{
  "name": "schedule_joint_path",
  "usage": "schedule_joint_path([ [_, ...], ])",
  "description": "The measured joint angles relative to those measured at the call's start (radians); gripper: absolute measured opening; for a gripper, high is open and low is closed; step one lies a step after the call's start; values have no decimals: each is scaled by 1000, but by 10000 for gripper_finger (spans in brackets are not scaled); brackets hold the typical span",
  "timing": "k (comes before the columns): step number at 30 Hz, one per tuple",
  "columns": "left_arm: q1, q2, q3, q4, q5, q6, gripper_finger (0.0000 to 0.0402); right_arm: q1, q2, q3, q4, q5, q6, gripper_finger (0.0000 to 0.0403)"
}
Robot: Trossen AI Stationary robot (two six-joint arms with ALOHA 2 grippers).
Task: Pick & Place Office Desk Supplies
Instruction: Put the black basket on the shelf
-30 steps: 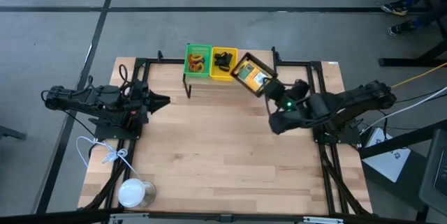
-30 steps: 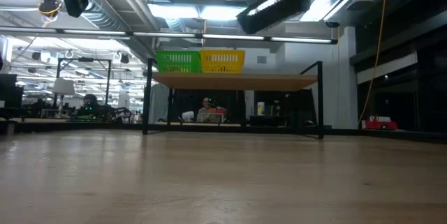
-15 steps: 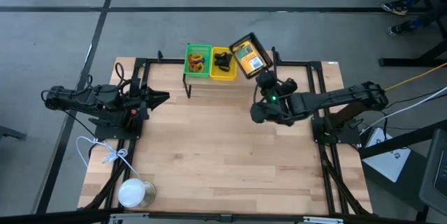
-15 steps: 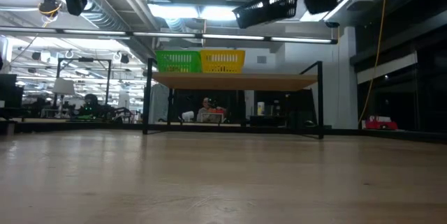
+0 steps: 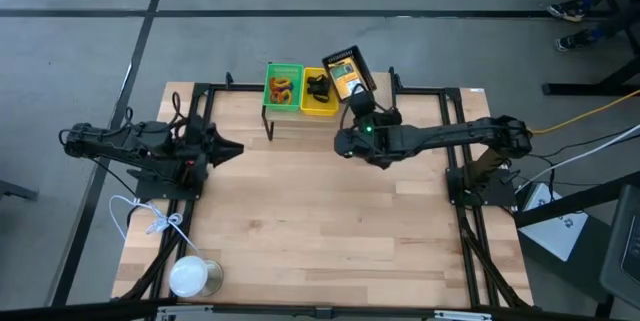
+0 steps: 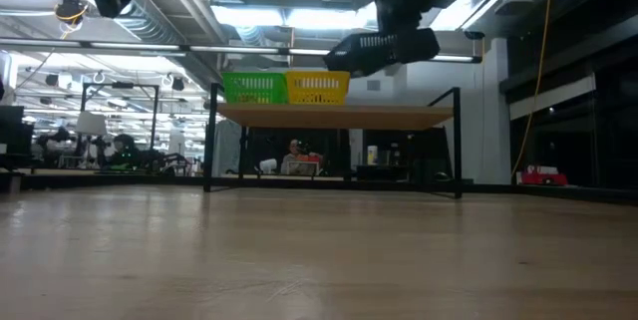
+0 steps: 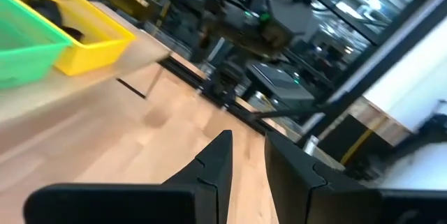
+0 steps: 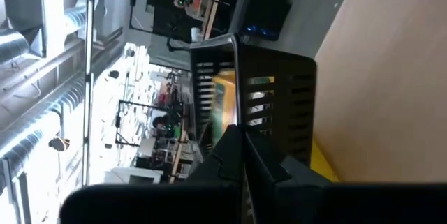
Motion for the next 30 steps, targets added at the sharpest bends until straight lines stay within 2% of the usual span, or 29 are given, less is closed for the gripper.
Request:
schedule_joint_path([
  [7,0,0,0,0,27,0,82,-33,-4,0,-4,62,-8,0],
  [14,0,0,0,5,26,0,82,-72,-4,0,-69,-28,0,0],
  [24,0,0,0,29,25,0,82,-90,-13,0,-127,-39,3,0],
  [30,0,0,0,30,25,-3,82,-105,-72,0,-231,-33,3,0],
])
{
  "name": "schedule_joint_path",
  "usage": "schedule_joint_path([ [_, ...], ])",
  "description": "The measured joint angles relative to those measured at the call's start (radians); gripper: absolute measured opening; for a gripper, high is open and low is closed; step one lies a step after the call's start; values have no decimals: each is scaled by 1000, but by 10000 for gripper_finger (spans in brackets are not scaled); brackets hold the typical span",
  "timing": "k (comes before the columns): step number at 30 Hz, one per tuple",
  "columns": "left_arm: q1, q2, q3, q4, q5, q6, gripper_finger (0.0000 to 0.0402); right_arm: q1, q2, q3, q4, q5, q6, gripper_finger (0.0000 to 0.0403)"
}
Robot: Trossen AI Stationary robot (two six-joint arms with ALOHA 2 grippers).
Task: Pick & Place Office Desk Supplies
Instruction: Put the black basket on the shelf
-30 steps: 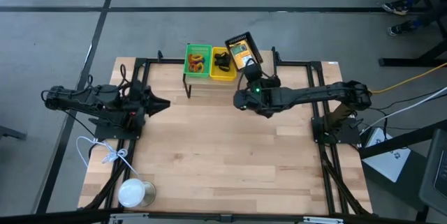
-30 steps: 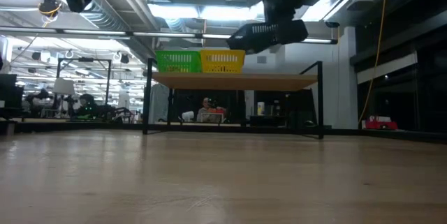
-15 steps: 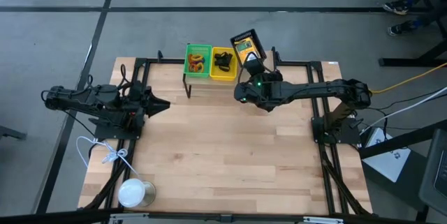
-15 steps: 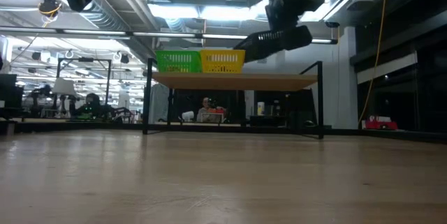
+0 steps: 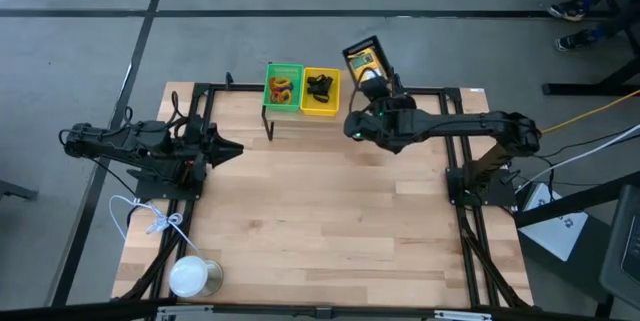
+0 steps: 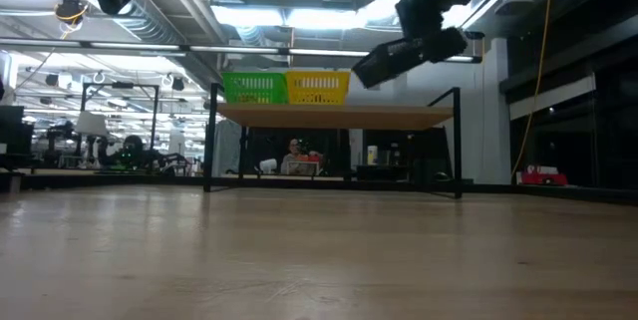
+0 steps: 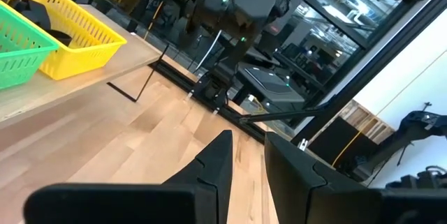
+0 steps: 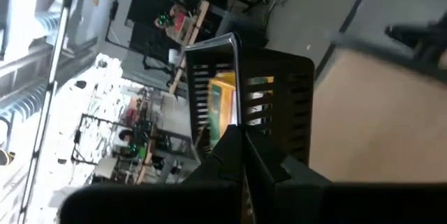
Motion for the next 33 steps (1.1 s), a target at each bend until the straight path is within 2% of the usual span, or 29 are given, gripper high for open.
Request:
schedule_joint_path([
  [9,0,0,0,0,-22,2,82,12,-109,0,-104,46,-20,0],
  [16,0,0,0,0,-46,4,82,9,-114,0,-152,-36,-14,0],
  [21,0,0,0,0,-49,4,82,35,-118,0,-152,-21,-10,0],
  [28,0,0,0,0,-49,1,82,156,-185,0,-148,101,-31,0],
  [33,0,0,0,0,-46,1,82,292,-249,0,-113,112,-160,0],
])
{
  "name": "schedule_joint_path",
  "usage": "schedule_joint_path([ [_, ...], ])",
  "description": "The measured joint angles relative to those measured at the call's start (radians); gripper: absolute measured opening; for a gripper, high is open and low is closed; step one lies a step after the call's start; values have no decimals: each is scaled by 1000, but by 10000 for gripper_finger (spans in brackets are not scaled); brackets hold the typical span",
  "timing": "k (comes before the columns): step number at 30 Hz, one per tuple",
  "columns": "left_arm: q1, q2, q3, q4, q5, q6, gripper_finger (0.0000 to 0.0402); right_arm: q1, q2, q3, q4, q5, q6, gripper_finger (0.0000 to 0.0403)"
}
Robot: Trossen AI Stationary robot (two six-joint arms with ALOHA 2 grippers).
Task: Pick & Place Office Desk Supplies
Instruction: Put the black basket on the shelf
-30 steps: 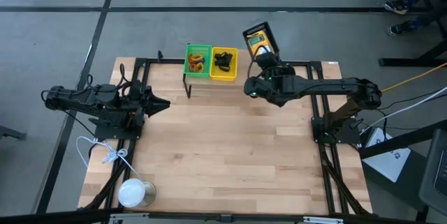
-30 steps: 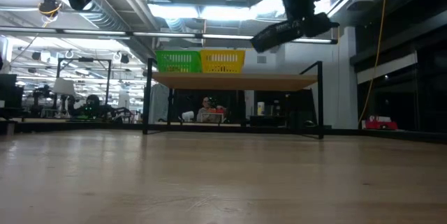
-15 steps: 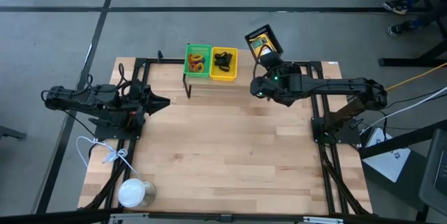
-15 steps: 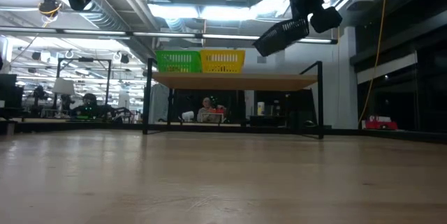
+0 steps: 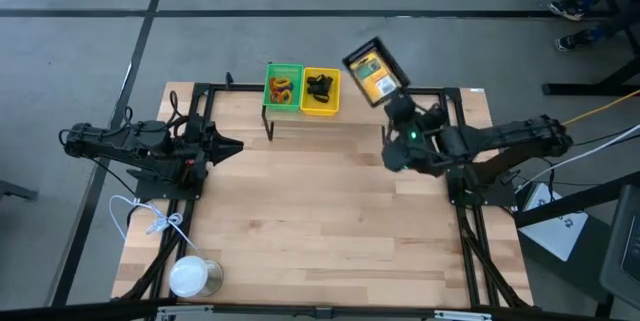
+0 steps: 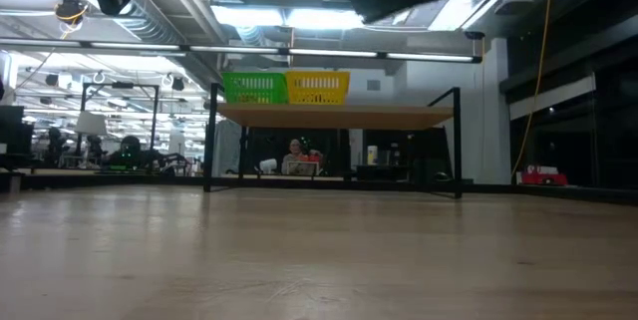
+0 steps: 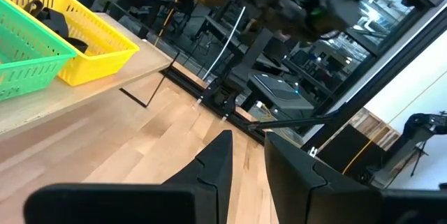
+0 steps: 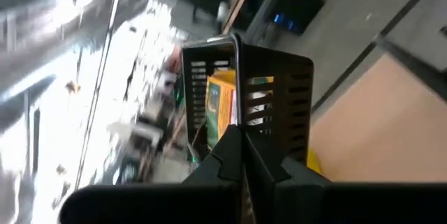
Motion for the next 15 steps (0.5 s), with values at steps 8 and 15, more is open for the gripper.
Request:
schedule_joint_path([
  [8,0,0,0,0,1,-23,82,146,9,0,120,-291,-220,0],
  [15,0,13,0,0,-7,-53,82,227,110,0,183,-541,-208,0],
])
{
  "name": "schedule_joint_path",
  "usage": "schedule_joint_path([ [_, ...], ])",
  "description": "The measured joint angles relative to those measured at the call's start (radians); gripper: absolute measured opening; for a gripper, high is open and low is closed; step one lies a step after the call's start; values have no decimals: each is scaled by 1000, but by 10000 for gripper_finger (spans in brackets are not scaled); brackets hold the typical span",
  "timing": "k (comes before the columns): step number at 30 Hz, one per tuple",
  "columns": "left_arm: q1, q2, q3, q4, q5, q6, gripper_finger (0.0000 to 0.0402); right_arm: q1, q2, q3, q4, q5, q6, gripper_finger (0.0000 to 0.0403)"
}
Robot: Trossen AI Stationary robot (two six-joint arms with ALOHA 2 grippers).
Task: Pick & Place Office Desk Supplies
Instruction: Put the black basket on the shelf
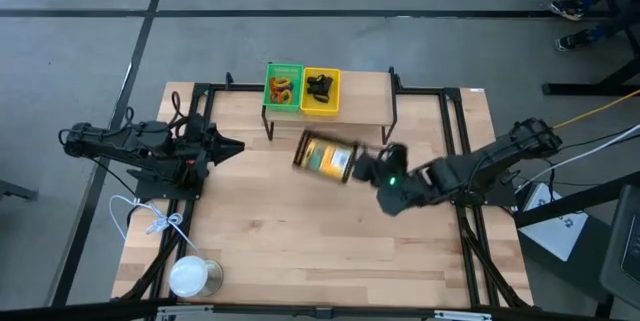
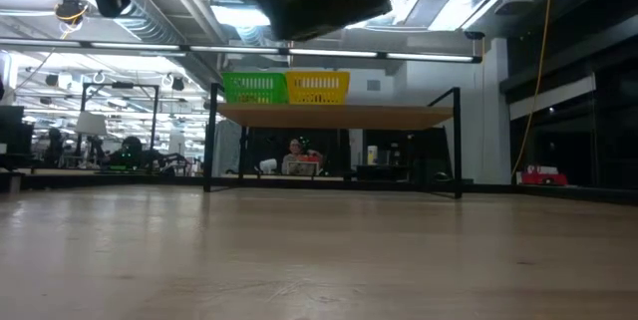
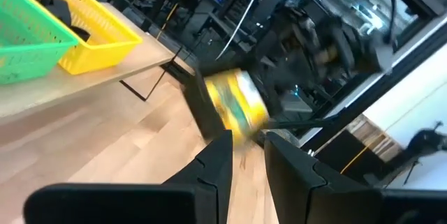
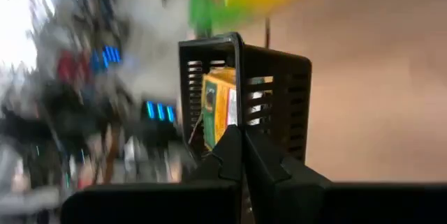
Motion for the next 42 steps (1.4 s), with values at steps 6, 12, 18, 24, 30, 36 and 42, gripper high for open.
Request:
schedule_joint_path([
  [6,0,14,0,0,0,-53,82,116,115,0,43,-244,62,0],
  [12,0,43,0,0,0,-80,82,229,245,-1,51,-339,185,0],
  [18,0,89,0,-1,0,-125,82,293,314,-97,212,-293,343,0],
  [24,0,149,0,0,60,-133,82,293,322,-185,312,-325,347,0],
  [30,0,187,0,11,81,-129,82,291,329,-198,313,-450,298,2],
  [36,1,178,0,131,28,-37,82,293,329,-198,303,-454,304,59],
  [42,1,115,0,200,2,20,82,293,330,-198,307,-492,320,156],
])
